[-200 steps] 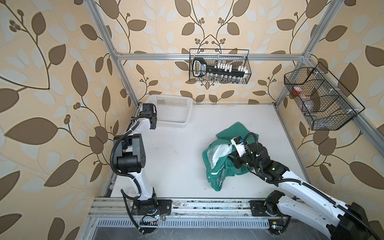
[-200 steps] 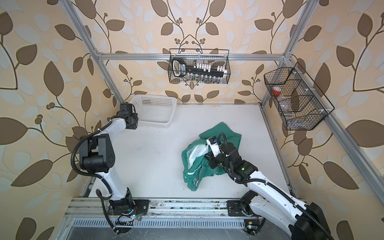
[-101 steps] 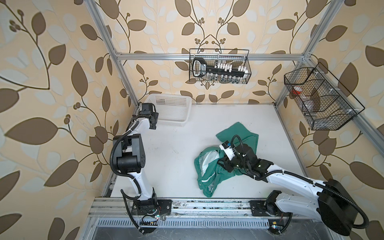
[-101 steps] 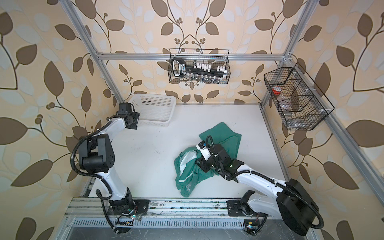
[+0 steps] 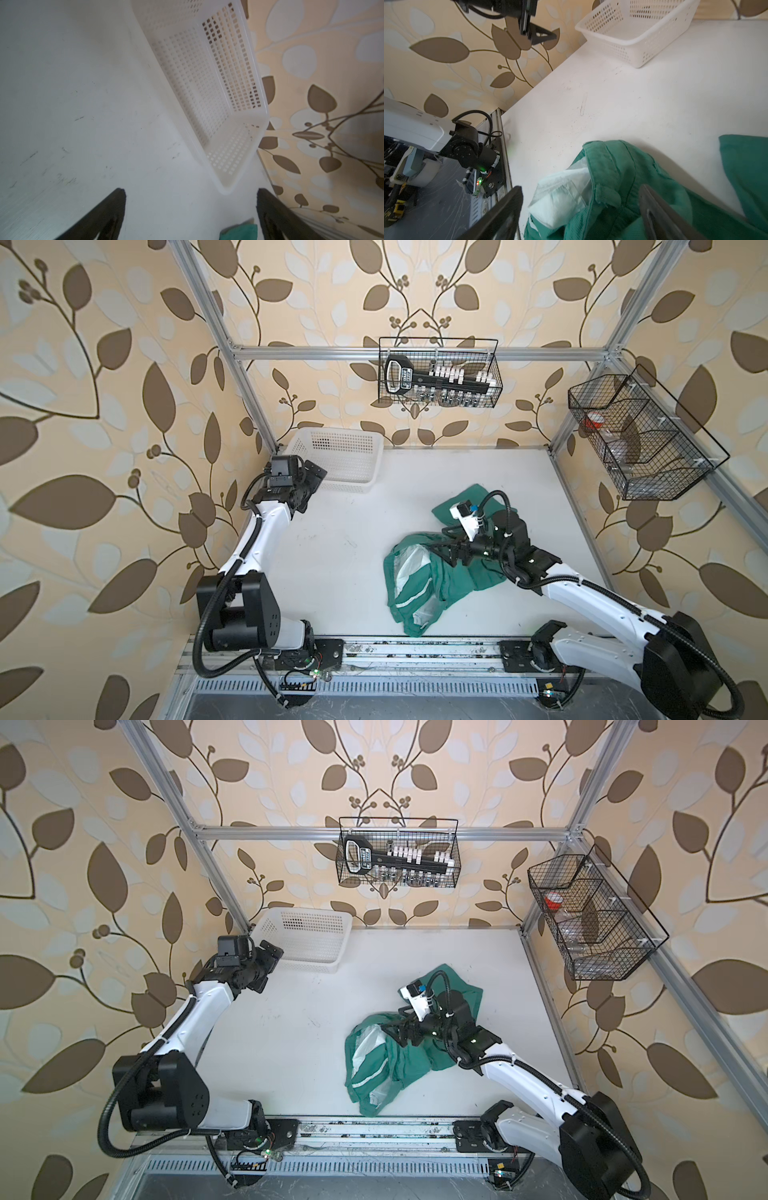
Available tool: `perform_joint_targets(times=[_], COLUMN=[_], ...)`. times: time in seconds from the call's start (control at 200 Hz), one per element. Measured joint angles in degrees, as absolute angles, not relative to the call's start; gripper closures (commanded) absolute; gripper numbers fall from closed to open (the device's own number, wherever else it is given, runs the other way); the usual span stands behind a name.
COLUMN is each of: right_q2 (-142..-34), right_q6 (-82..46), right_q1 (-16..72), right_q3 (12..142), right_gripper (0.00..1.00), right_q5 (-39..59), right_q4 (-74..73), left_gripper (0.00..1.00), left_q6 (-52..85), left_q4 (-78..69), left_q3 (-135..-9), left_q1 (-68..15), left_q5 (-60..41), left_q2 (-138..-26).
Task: Fold and stack the trousers
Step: 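Lower the trousers onto the table with the right gripper while the left releases the basket, then grasp the trousers waistband with both grippers near the robot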
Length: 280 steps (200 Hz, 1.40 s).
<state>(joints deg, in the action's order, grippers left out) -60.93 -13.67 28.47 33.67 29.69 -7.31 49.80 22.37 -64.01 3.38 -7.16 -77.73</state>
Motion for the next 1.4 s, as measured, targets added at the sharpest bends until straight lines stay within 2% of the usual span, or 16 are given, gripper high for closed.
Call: perform_joint_targets(times=[0.125, 0.4, 0.59, 0.715, 0.97, 1.07, 1.3, 1.4], right_q2=[-56.62, -49.45, -47.00, -47.09, -47.24, -46.89, -50.00, -54.63], right_q6=[-13.50, -16.12, -20.40, -22.61, -23.99, -24.18, -25.26, -26.20], right_q1=[22.46, 13.23, 18.11, 25.71, 41.08, 46.63, 60.34, 63.24], right_q3=[33.87, 33.74, 30.83, 28.05, 27.53, 28.45, 33.26, 34.37], right_gripper=[0.11, 0.12, 0.11, 0.12, 0.20, 0.28, 0.34, 0.41], right_q5=[29.12, 18.65, 15.40, 13.13, 5.34, 1.21, -6.96, -9.85], right_q4=[-3.05, 13.41, 16.14, 16.27, 15.07, 15.55, 16.03, 16.21], left_gripper=[0.01, 0.02, 0.03, 0.03, 0.05, 0.07, 0.17, 0.24], left_q6=[44.93, 44.31, 48.18, 49.89, 52.31, 52.29, 50.50, 48.75], left_q4=[27.77, 36.88, 37.26, 36.88, 35.40, 35.59, 31.14, 28.49], left_q3=[-61.17, -56.21, -56.27, -56.25, -50.35, -47.03, -38.09, -37.28], left_q1=[-3.62, -25.56, -45.10, -52.14, -54.37, -54.22, -45.60, -42.50], left_q5=[-8.29, -8.88, -4.54, -2.42, -0.05, 0.60, -3.42, -5.87], left_q2=[-71.77, -61.63, -63.79, -67.96, -68.31, -66.67, -64.66, -66.24])
